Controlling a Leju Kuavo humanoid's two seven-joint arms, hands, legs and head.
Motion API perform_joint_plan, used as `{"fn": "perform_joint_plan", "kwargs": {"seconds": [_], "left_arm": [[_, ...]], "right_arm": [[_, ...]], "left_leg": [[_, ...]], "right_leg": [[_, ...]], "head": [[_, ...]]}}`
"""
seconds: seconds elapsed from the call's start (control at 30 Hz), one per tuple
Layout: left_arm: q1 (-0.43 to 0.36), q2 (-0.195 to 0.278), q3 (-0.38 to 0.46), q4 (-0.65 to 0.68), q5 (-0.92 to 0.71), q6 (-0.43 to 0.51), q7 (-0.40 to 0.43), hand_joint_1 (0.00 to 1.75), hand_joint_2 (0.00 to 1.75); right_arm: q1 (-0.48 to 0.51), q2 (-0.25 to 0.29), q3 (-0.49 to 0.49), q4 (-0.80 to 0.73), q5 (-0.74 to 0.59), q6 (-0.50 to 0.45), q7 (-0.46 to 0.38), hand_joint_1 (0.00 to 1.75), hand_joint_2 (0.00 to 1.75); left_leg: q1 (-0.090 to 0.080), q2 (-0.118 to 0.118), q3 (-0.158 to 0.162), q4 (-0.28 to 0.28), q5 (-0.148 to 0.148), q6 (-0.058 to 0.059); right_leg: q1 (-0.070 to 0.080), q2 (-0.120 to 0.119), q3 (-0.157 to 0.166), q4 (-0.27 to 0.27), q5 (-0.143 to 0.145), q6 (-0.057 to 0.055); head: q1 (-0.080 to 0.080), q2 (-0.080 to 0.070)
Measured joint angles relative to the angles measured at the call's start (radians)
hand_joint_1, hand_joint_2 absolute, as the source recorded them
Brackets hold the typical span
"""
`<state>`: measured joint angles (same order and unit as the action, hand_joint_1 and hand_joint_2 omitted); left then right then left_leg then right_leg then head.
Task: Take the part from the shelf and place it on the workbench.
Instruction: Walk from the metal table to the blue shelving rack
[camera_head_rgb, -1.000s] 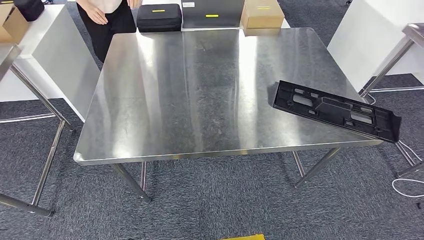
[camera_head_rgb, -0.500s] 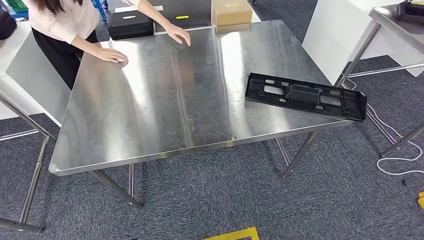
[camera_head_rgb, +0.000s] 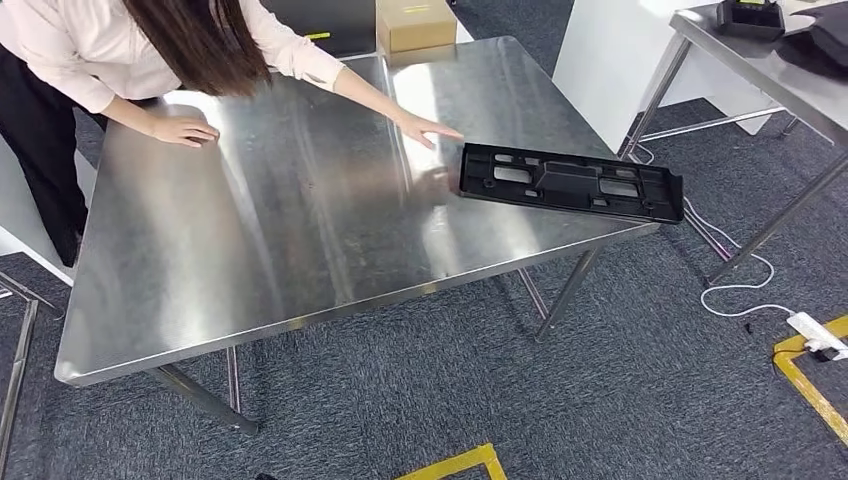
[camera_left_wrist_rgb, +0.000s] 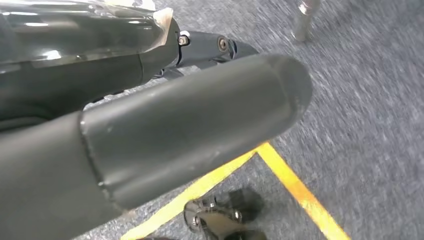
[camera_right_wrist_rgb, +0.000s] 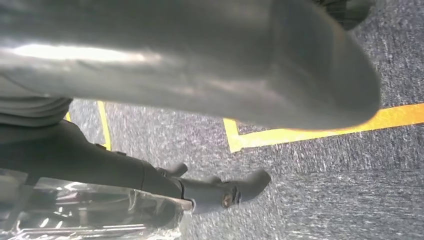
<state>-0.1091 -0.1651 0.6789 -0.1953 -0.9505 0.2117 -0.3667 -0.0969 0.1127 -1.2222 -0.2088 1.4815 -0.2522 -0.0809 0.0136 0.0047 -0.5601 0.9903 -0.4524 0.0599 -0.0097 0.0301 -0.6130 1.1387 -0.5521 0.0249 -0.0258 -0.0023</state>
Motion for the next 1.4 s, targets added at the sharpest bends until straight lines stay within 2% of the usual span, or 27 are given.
{"fn": "perform_joint_plan", "kwargs": {"seconds": [0.07, 0.1, 0.13, 0.17, 0.23, 0.3, 0.37, 0.4, 0.47, 0.53, 0.57, 0.6, 0.63, 0.67, 0.73, 0.8, 0.83, 0.9, 0.97, 1.03, 1.1, 1.13, 1.17, 1.2, 1.27, 1.33, 1.4], "left_arm": [[0.001, -0.001, 0.0, 0.0, 0.0, 0.0, 0.0, 0.0, 0.0], [0.001, -0.001, 0.0, 0.0, 0.001, 0.0, 0.0, 0.0, 0.0], [0.001, -0.002, 0.0, 0.0, 0.001, 0.0, 0.0, 0.0, 0.0], [0.001, -0.002, 0.0, 0.0, 0.001, 0.0, 0.0, 0.0, 0.0], [0.001, -0.003, 0.0, 0.0, 0.001, 0.0, 0.0, 0.0, 0.0], [0.002, -0.004, 0.0, 0.0, 0.001, 0.0, 0.0, 0.0, 0.0], [0.001, -0.004, 0.0, 0.0, 0.003, 0.0, 0.0, 0.0, 0.0], [0.0, -0.005, 0.0, 0.0, 0.003, 0.0, 0.0, 0.0, 0.0], [0.001, -0.005, 0.0, 0.0, 0.004, 0.001, 0.0, 0.0, 0.0], [0.004, -0.005, 0.0, 0.0, 0.004, 0.001, 0.0, 0.0, 0.0], [0.006, -0.005, 0.0, 0.0, 0.004, 0.001, 0.0, 0.0, 0.0], [0.007, -0.005, 0.0, 0.0, 0.004, 0.001, 0.0, 0.0, 0.0], [0.008, -0.005, 0.0, 0.0, 0.004, 0.001, 0.0, 0.0, 0.0], [0.008, -0.005, 0.0, 0.0, 0.004, 0.001, 0.0, 0.0, 0.0], [0.008, -0.005, 0.0, 0.0, 0.004, 0.001, 0.0, 0.0, 0.0], [0.007, -0.004, 0.0, 0.0, 0.004, 0.001, 0.0, 0.0, 0.0], [0.006, -0.004, 0.0, 0.0, 0.004, 0.001, 0.0, 0.0, 0.0], [0.005, -0.005, 0.0, 0.0, 0.004, 0.001, 0.0, 0.0, 0.0], [0.004, -0.007, 0.001, 0.0, 0.004, 0.001, 0.0, 0.0, 0.0], [0.006, -0.007, 0.001, 0.0, 0.004, 0.001, 0.0, 0.0, 0.0], [0.007, -0.007, 0.001, 0.0, 0.004, 0.001, 0.0, 0.0, 0.0], [0.007, -0.007, 0.001, 0.0, 0.004, 0.001, 0.0, 0.0, 0.0], [0.007, -0.008, 0.001, 0.0, 0.004, 0.001, 0.0, 0.0, 0.0], [0.006, -0.008, 0.001, 0.0, 0.004, 0.001, 0.0, 0.0, 0.0], [0.006, -0.009, 0.001, 0.0, 0.004, 0.001, 0.0, 0.0, 0.0], [0.006, -0.01, 0.001, 0.0, 0.004, 0.001, 0.0, 0.0, 0.0], [0.005, -0.01, 0.001, 0.0, 0.004, 0.001, 0.001, 0.0, 0.0]], "right_arm": [[0.0, -0.001, 0.0, 0.0, 0.001, 0.0, 0.0, 0.0, 0.0], [0.002, -0.001, 0.0, 0.0, 0.002, 0.0, -0.001, 0.0, 0.0], [0.003, -0.002, 0.0, 0.0, 0.002, 0.0, -0.001, 0.0, 0.0], [0.004, -0.004, 0.0, 0.0, 0.002, 0.0, -0.001, 0.0, 0.0], [0.002, -0.006, 0.0, 0.0, 0.002, 0.0, 0.0, 0.0, 0.0], [-0.001, -0.007, 0.0, 0.0, 0.002, 0.0, 0.002, 0.0, 0.0], [0.001, -0.007, 0.0, 0.0, 0.002, 0.0, 0.005, 0.0, 0.0], [0.002, -0.008, 0.0, 0.0, 0.002, 0.0, 0.006, 0.0, 0.0], [0.003, -0.008, 0.0, 0.0, 0.003, 0.001, 0.008, 0.0, 0.0], [0.001, -0.008, 0.0, 0.0, 0.004, 0.001, 0.008, 0.0, 0.0], [0.001, -0.008, 0.0, 0.0, 0.004, 0.001, 0.008, 0.0, 0.0], [0.002, -0.008, 0.001, 0.0, 0.004, 0.001, 0.008, 0.0, 0.0], [0.003, -0.008, 0.001, 0.0, 0.004, 0.001, 0.008, 0.0, 0.0], [0.004, -0.008, 0.001, 0.0, 0.004, 0.001, 0.008, 0.0, 0.0], [0.003, -0.008, 0.001, 0.001, 0.004, 0.002, 0.008, 0.0, 0.0], [0.001, -0.007, 0.001, 0.001, 0.005, 0.002, 0.008, 0.0, 0.0], [0.0, -0.007, 0.001, 0.001, 0.005, 0.002, 0.008, 0.0, 0.0], [0.002, -0.008, 0.001, 0.001, 0.005, 0.002, 0.008, 0.0, 0.0], [0.003, -0.009, 0.001, 0.001, 0.005, 0.002, 0.008, 0.0, 0.0], [0.001, -0.008, 0.001, 0.002, 0.005, 0.002, 0.008, 0.0, 0.0], [0.001, -0.009, 0.001, 0.002, 0.005, 0.002, 0.008, 0.0, 0.0], [0.002, -0.009, 0.001, 0.002, 0.005, 0.002, 0.008, 0.0, 0.0], [0.004, -0.01, 0.001, 0.002, 0.005, 0.002, 0.008, 0.0, 0.0], [0.004, -0.011, 0.001, 0.002, 0.005, 0.002, 0.008, 0.0, 0.0], [0.001, -0.012, 0.001, 0.002, 0.005, 0.002, 0.008, 0.0, 0.0], [-0.001, -0.011, 0.001, 0.002, 0.005, 0.003, 0.008, 0.0, 0.0], [0.001, -0.012, 0.001, 0.002, 0.004, 0.004, 0.008, 0.0, 0.0]], "left_leg": [[-0.002, 0.024, -0.002, 0.0, 0.0, 0.001], [-0.003, 0.036, -0.002, 0.0, -0.001, 0.001], [-0.002, 0.047, -0.003, 0.001, -0.001, 0.0], [-0.002, 0.057, -0.002, 0.001, -0.002, -0.002], [-0.006, 0.077, 0.002, 0.006, -0.007, -0.011], [-0.011, 0.096, 0.008, 0.011, -0.014, -0.024], [-0.009, 0.115, 0.014, 0.011, -0.018, -0.036], [-0.005, 0.11, 0.014, 0.016, -0.024, -0.041], [0.002, 0.065, -0.008, 0.076, -0.072, -0.052], [0.005, 0.013, -0.062, 0.204, -0.145, -0.057], [0.006, 0.003, -0.089, 0.262, -0.168, -0.058], [0.006, -0.001, -0.104, 0.295, -0.172, -0.057], [0.006, -0.004, -0.103, 0.29, -0.156, -0.055], [0.006, -0.009, -0.083, 0.247, -0.123, -0.052], [0.007, -0.051, -0.02, 0.112, -0.053, -0.041], [0.007, -0.089, 0.016, 0.031, -0.028, -0.033], [0.004, -0.093, 0.018, 0.022, -0.03, -0.03], [0.0, -0.068, 0.02, 0.013, -0.025, -0.022], [0.001, -0.039, 0.024, -0.002, -0.016, -0.008], [0.0, -0.005, 0.025, -0.008, -0.012, -0.001], [-0.004, 0.028, 0.023, -0.008, -0.013, -0.001], [-0.005, 0.042, 0.023, -0.008, -0.013, -0.001], [-0.005, 0.056, 0.023, -0.007, -0.013, -0.002], [-0.005, 0.069, 0.025, -0.007, -0.014, -0.003], [-0.01, 0.092, 0.029, -0.005, -0.018, -0.011], [-0.014, 0.11, 0.033, -0.002, -0.021, -0.021], [-0.011, 0.124, 0.035, -0.001, -0.021, -0.031]], "right_leg": [[-0.003, -0.014, -0.057, 0.112, -0.044, 0.003], [-0.005, -0.017, -0.065, 0.131, -0.046, 0.009], [-0.007, -0.022, -0.053, 0.11, -0.032, 0.018], [-0.009, -0.033, -0.023, 0.054, -0.008, 0.028], [-0.012, -0.079, 0.05, -0.084, 0.043, 0.038], [-0.008, -0.101, 0.078, -0.146, 0.066, 0.027], [-0.007, -0.078, 0.076, -0.147, 0.072, 0.011], [-0.01, -0.067, 0.078, -0.148, 0.075, 0.005], [-0.018, -0.045, 0.081, -0.15, 0.083, -0.01], [-0.017, -0.022, 0.077, -0.149, 0.087, -0.018], [-0.015, -0.009, 0.076, -0.149, 0.088, -0.019], [-0.014, 0.004, 0.076, -0.149, 0.088, -0.019], [-0.013, 0.018, 0.077, -0.149, 0.088, -0.019], [-0.012, 0.032, 0.079, -0.149, 0.088, -0.019], [-0.01, 0.06, 0.081, -0.148, 0.089, -0.017], [-0.009, 0.082, 0.073, -0.146, 0.091, -0.009], [-0.01, 0.093, 0.067, -0.147, 0.094, -0.003], [-0.013, 0.103, 0.054, -0.148, 0.098, 0.012], [-0.009, 0.058, 0.023, -0.099, 0.074, 0.014], [-0.006, 0.0, -0.041, 0.027, 0.018, 0.008], [-0.006, -0.017, -0.092, 0.133, -0.017, 0.011], [-0.007, -0.02, -0.089, 0.136, -0.012, 0.016], [-0.008, -0.027, -0.063, 0.094, 0.007, 0.024], [-0.009, -0.044, -0.018, 0.017, 0.034, 0.031], [-0.005, -0.087, 0.058, -0.119, 0.078, 0.03], [0.001, -0.099, 0.072, -0.157, 0.092, 0.018], [-0.002, -0.078, 0.068, -0.157, 0.1, 0.006]], "head": [[0.002, 0.0], [0.002, 0.0], [0.002, 0.0], [0.002, 0.0], [0.003, 0.0], [0.002, 0.0], [0.001, 0.0], [0.001, 0.0], [-0.001, 0.0], [-0.002, 0.0], [-0.002, 0.0], [-0.002, 0.0], [-0.002, 0.0], [-0.002, 0.0], [-0.001, 0.0], [-0.001, 0.0], [-0.001, 0.0], [-0.001, 0.0], [0.002, 0.0], [0.006, 0.0], [0.007, 0.0], [0.007, 0.0], [0.008, 0.0], [0.008, 0.0], [0.008, 0.0], [0.006, 0.0], [0.006, 0.0]]}}
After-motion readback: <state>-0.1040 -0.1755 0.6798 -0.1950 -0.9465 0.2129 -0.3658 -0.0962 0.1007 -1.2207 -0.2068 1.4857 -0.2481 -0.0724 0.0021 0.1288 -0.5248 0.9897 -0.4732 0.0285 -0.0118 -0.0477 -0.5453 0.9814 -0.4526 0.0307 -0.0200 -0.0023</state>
